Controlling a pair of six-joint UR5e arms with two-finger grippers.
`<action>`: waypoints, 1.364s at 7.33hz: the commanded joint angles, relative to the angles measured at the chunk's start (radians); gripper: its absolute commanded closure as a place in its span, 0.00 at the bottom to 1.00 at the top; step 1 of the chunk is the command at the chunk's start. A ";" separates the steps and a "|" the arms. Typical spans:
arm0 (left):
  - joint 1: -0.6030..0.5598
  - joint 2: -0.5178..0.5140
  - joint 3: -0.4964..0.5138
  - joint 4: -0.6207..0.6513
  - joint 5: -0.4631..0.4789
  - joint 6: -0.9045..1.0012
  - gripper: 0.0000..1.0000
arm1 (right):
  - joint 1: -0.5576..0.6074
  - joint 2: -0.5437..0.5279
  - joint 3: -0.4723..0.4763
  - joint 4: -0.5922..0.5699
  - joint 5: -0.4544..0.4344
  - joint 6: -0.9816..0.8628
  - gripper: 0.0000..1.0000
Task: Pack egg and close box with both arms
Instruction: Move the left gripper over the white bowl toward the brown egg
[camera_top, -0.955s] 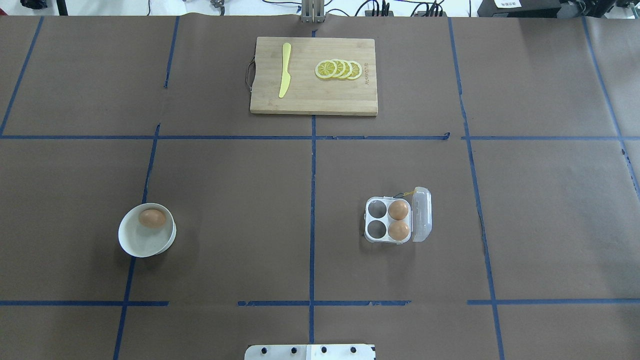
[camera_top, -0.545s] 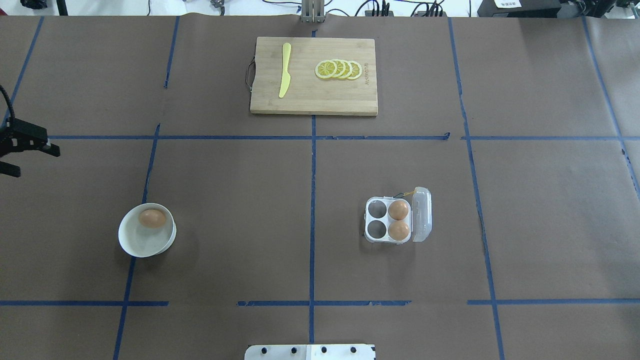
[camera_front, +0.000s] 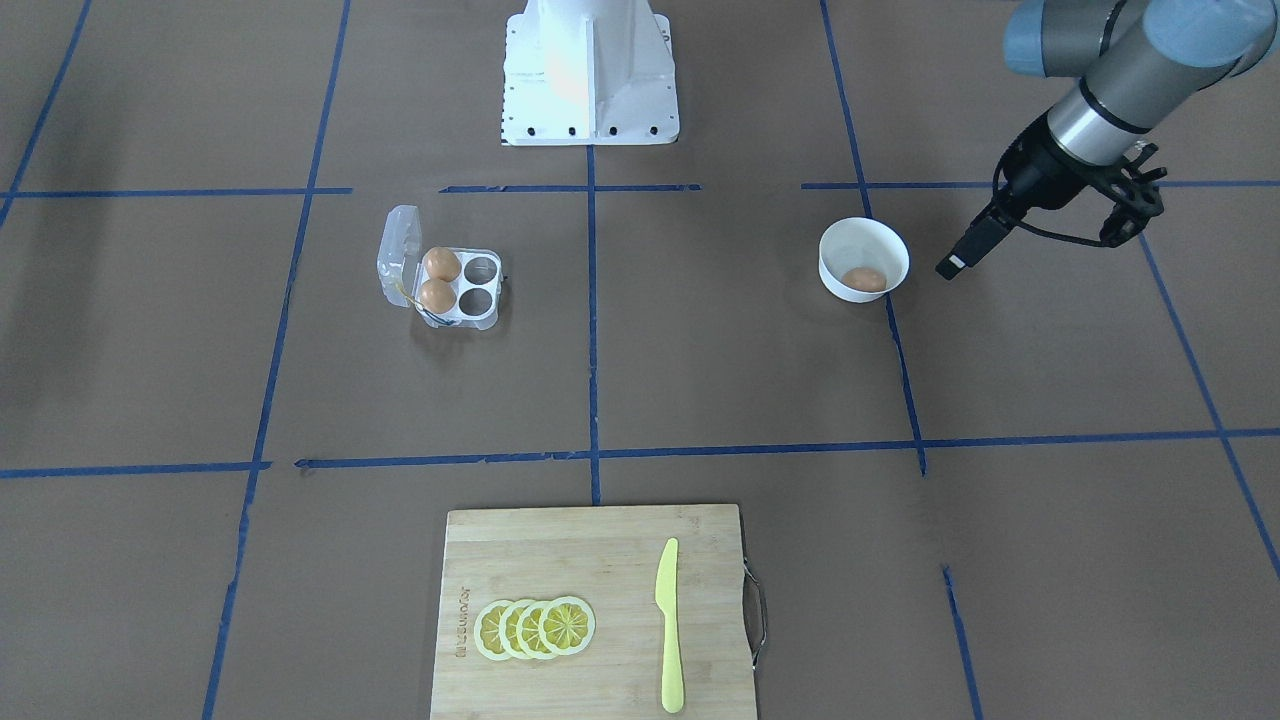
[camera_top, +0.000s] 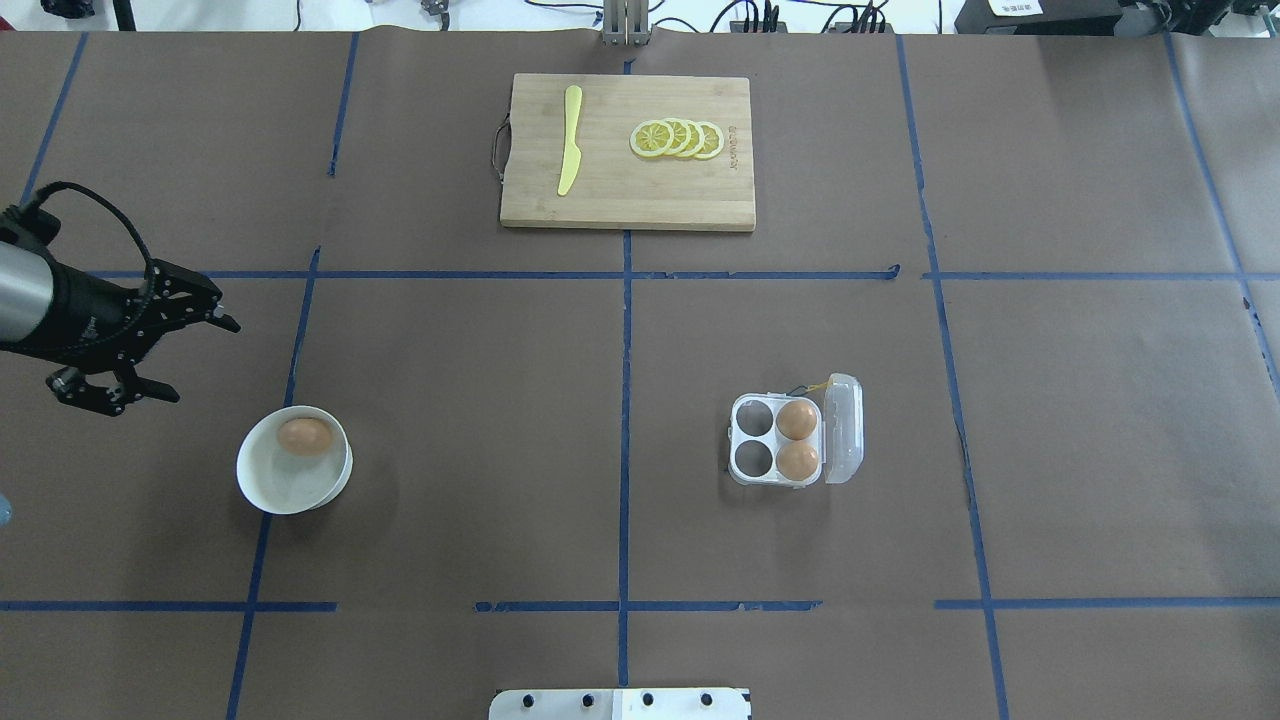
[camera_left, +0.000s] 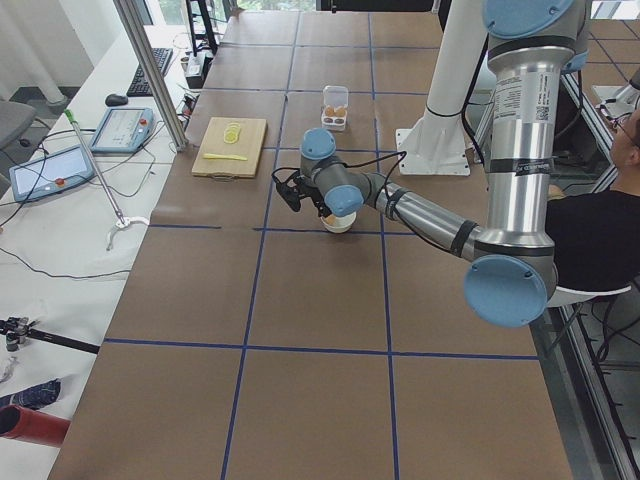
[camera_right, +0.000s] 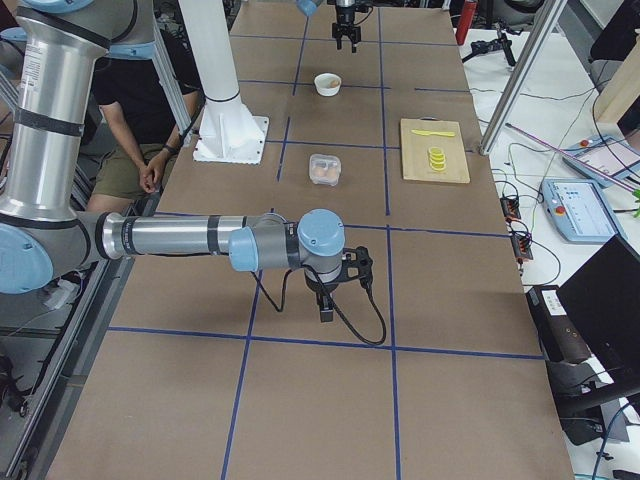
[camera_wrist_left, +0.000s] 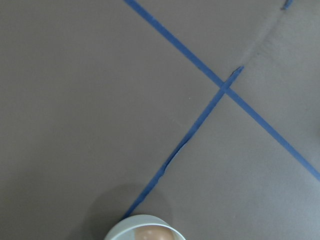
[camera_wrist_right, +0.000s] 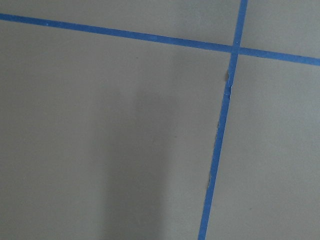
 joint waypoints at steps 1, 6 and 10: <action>0.103 -0.004 0.001 0.018 0.113 -0.248 0.12 | -0.007 0.006 0.002 0.002 0.001 -0.001 0.00; 0.207 -0.068 0.033 0.101 0.199 -0.364 0.19 | -0.007 0.006 0.005 0.002 0.001 -0.002 0.00; 0.246 -0.067 0.044 0.106 0.201 -0.383 0.26 | -0.007 0.006 0.005 0.002 0.001 -0.002 0.00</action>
